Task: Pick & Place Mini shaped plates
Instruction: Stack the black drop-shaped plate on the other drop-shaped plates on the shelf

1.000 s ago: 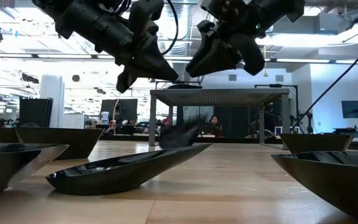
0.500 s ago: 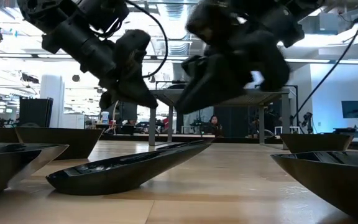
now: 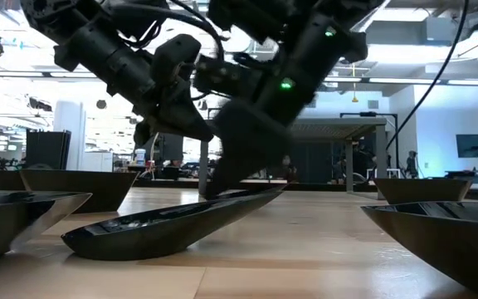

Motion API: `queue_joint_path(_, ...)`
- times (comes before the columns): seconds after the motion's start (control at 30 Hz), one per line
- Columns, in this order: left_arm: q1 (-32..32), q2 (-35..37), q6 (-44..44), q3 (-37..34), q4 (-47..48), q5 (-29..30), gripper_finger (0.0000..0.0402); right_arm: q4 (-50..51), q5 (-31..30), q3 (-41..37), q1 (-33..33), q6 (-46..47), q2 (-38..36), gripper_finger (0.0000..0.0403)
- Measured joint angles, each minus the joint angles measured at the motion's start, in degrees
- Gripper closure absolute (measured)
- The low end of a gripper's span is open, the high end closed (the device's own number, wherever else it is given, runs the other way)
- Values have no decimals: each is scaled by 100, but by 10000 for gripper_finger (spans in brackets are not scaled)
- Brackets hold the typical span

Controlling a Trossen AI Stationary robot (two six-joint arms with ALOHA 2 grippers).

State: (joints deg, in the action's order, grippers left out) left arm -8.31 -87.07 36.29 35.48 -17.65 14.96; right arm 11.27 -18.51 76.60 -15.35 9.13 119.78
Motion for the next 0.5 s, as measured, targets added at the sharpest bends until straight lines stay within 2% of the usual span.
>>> queue_joint_path(0.27, -67, 0, -153, 2, -97, 0, 393, 287, -10, -3, 47, 307, 49, 297)
queue_joint_path(0.5, -67, 0, -153, 2, -135, 0, 393, 523, 137, 10, 72, 509, 35, 338)
